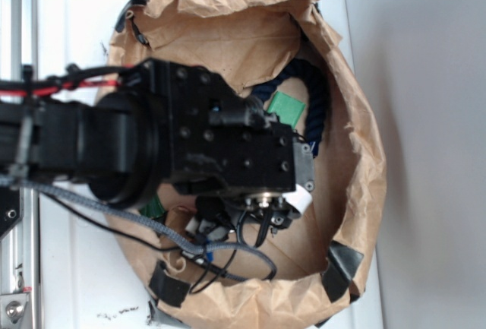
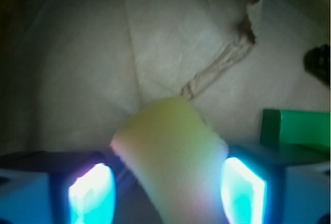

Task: Grab the green sponge.

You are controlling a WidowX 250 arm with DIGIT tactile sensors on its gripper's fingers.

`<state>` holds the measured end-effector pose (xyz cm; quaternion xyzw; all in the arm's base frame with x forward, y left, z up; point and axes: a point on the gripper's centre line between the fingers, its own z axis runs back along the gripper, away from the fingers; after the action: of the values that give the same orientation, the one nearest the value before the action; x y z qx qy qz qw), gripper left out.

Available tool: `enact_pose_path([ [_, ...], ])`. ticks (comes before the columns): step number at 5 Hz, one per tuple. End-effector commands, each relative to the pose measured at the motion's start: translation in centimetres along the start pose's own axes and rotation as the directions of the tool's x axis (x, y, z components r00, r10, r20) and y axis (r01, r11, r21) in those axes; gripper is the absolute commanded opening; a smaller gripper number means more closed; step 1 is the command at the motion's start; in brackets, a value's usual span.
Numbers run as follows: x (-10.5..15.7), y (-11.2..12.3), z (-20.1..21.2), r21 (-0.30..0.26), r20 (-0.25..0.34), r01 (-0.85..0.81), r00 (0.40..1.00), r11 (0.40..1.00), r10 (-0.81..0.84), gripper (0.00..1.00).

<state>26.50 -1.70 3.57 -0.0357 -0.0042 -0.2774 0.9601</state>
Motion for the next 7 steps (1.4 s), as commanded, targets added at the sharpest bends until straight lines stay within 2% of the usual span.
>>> enact_pose_path([
  [1,0.3,-1.2,-0.4,0.071,0.058,0.007,0.998,0.997,-0.011,0.0],
  [2,0.4,-0.9,-0.5,0.083,0.07,-0.005,0.998,0.997,-0.001,0.0],
  [3,0.8,-0.6,0.3,0.066,0.066,-0.027,0.998,0.997,0.023,0.0],
  [5,1.8,1.4,8.3,-0.023,0.037,-0.274,0.961,0.961,0.275,0.0],
  [6,1.5,1.3,11.2,-0.024,0.053,-0.313,0.948,0.949,0.314,0.0],
  [7,0.6,0.4,12.5,0.007,0.126,-0.307,0.945,0.952,0.303,0.0],
])
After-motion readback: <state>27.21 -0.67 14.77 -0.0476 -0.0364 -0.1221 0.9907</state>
